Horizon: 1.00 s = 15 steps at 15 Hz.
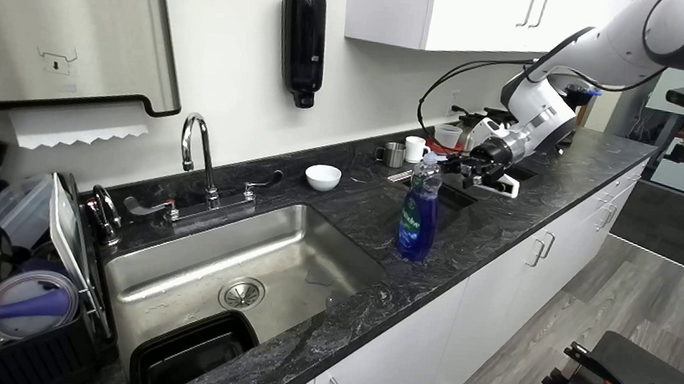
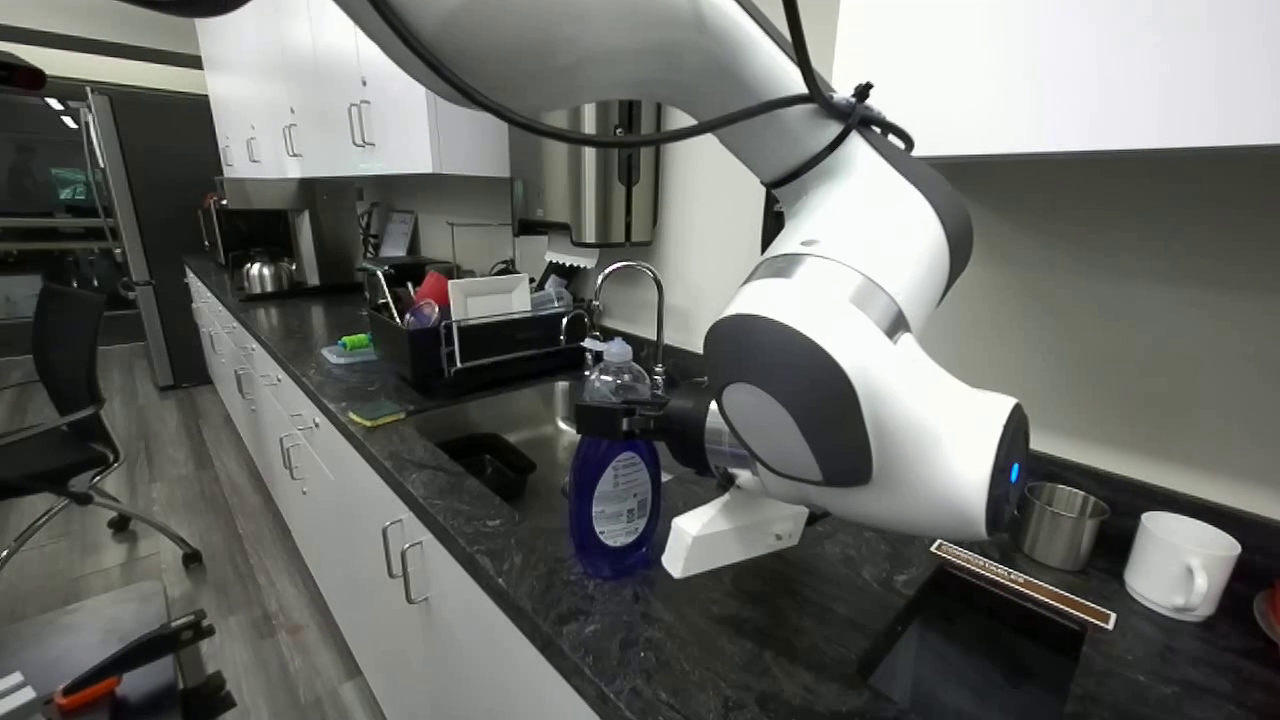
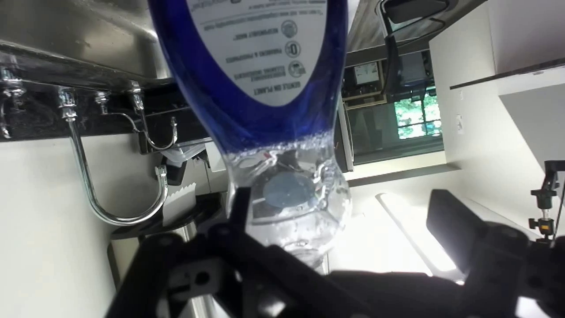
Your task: Pick up the dish soap bottle
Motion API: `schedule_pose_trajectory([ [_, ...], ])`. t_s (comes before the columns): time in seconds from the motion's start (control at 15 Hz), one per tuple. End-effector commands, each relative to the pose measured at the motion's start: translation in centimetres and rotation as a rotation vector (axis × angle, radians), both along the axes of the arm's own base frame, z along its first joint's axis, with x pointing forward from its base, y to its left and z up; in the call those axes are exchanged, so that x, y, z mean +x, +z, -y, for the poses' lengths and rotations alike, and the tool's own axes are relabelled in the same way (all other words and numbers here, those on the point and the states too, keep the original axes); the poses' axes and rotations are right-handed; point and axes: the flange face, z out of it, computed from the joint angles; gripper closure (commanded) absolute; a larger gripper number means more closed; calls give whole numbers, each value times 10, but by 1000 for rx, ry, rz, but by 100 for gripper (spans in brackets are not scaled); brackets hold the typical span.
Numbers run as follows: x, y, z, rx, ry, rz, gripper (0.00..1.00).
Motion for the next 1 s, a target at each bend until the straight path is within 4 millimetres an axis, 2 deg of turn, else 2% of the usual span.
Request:
schedule_pose_trajectory([
  [0.0, 5, 5, 16, -30, -2, 56, 0],
  [0.33, 12, 8, 22, -42, -4, 74, 0],
  [0.93, 30, -18, 3, -132, -12, 101, 0],
])
